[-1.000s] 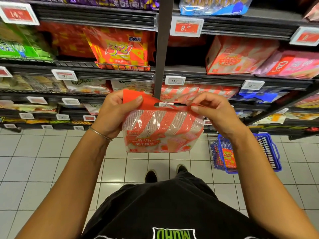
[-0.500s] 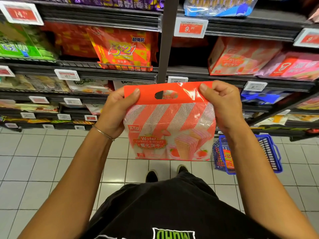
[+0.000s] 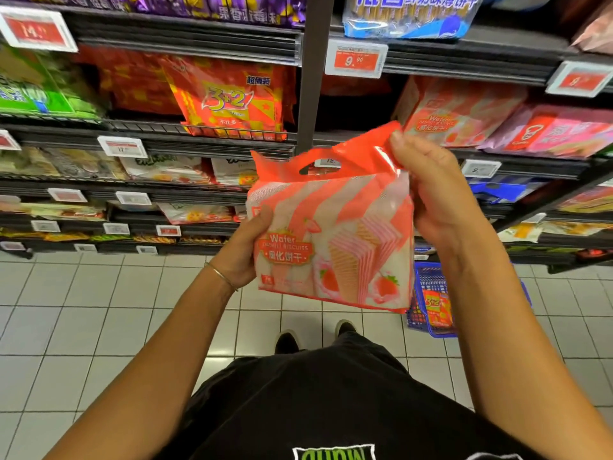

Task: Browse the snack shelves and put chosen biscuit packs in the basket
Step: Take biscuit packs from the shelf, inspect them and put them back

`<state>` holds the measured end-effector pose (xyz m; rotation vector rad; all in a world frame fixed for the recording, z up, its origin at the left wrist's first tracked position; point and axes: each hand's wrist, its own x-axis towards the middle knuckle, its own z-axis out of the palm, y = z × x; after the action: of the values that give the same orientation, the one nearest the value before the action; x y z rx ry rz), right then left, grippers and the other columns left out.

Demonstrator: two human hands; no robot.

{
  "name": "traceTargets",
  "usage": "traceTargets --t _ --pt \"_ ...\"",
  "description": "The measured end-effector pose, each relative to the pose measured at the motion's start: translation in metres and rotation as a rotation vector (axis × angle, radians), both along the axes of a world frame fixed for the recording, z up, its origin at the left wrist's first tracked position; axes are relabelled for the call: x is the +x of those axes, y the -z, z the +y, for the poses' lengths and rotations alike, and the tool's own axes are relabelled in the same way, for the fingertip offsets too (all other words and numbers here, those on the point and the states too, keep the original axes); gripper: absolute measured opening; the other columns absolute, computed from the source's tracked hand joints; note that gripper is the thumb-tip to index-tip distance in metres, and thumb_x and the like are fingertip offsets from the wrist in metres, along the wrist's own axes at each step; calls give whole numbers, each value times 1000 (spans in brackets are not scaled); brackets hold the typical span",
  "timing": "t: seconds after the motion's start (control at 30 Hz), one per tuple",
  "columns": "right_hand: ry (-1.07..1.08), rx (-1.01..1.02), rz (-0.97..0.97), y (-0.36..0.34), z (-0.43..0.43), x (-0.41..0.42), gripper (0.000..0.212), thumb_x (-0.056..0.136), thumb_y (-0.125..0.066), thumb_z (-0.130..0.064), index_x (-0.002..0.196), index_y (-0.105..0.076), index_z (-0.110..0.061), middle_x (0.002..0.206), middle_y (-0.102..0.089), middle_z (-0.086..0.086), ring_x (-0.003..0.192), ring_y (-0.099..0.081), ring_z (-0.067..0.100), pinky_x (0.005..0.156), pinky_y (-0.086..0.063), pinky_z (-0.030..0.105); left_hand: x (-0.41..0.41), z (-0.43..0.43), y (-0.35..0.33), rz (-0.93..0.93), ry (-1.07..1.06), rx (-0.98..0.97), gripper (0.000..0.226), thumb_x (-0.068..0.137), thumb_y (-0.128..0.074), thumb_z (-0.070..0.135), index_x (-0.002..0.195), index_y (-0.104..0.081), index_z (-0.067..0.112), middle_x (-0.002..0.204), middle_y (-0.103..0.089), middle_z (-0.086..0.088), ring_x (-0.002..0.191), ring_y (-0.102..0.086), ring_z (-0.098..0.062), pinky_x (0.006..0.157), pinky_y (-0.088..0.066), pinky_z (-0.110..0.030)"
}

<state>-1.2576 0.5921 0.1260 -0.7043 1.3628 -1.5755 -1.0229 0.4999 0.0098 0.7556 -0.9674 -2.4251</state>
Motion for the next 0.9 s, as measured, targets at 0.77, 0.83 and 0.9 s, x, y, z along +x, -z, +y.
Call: traceTargets --t 0.77,0.83,0.9 --pt "-263 155 61 13 19 -7 37 91 -63 -54 82 -81 -23 83 -77 -4 80 -73 12 75 -56 24 5 10 15 86 10 205 68 89 -63 64 134 -68 14 136 -66 -16 126 -64 -35 96 -56 -49" --pt "-248 150 55 14 22 -6 31 87 -69 -49 84 -78 -19 81 -75 -2 76 -70 13 69 -53 24 6 7 12 34 19 179 80 76 -77 65 136 -66 14 138 -64 -19 125 -63 -39 94 -56 -53" --pt "-212 197 68 19 23 -4 39 75 -77 -47 91 -70 -13 80 -68 6 71 -61 19 63 -44 28 6 4 8 -1 36 139 84 67 -86 64 133 -69 15 134 -67 -18 121 -66 -38 90 -58 -52"
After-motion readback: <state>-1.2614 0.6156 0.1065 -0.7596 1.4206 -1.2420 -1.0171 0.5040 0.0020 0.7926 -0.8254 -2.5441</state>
